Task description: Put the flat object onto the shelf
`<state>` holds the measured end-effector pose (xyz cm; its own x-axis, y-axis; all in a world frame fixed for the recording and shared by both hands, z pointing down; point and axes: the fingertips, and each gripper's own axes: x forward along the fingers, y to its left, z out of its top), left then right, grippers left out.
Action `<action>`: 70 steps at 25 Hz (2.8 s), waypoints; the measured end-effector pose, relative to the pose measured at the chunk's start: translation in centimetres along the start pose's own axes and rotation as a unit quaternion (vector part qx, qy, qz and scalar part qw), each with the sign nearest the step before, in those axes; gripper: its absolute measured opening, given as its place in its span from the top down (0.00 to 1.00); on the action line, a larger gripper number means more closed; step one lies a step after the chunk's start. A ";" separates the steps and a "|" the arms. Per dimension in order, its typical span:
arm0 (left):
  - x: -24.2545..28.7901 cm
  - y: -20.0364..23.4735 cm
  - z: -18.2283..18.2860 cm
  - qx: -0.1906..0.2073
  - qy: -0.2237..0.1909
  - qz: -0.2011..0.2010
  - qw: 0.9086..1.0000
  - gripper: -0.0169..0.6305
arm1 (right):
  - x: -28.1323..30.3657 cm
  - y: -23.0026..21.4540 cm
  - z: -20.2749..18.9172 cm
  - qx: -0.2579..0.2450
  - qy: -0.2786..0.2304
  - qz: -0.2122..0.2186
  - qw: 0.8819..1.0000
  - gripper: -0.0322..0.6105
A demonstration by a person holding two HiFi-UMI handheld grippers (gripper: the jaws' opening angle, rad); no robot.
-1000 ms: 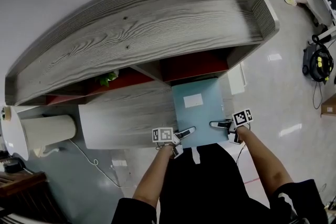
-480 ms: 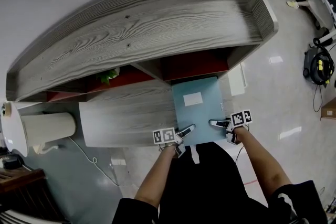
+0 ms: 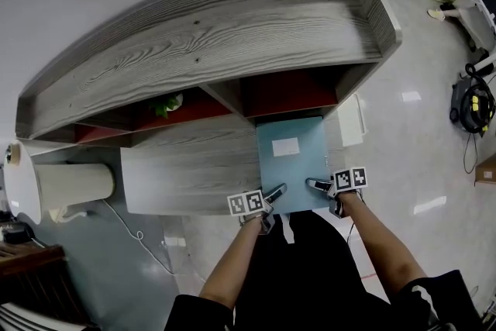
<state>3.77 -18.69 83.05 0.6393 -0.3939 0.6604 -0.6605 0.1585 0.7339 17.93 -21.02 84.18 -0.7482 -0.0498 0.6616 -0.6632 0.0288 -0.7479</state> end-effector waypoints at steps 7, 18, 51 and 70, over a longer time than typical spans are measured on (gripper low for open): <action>0.2 0.7 -1.4 0.023 0.021 0.050 0.998 0.36 | -0.6 -1.3 0.2 -0.064 -0.014 -0.082 0.995 0.28; -1.9 0.7 -0.9 0.029 -0.018 0.063 0.997 0.36 | -1.0 -1.1 -0.5 -0.080 -0.020 -0.068 0.994 0.28; -24.3 -19.6 3.7 0.297 -0.262 -0.087 0.914 0.37 | -17.2 24.8 -1.0 -0.317 -0.264 0.011 0.911 0.50; -37.8 -13.5 1.4 0.332 -0.339 -0.001 0.880 0.94 | -15.5 35.7 -6.2 -0.372 -0.340 -0.051 0.862 0.87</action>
<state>-11.98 -7.19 47.99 0.4074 -0.8794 0.2463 -0.8880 -0.3186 0.3315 5.77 -13.02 47.55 -0.6704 -0.6555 0.3478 -0.7414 0.6103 -0.2790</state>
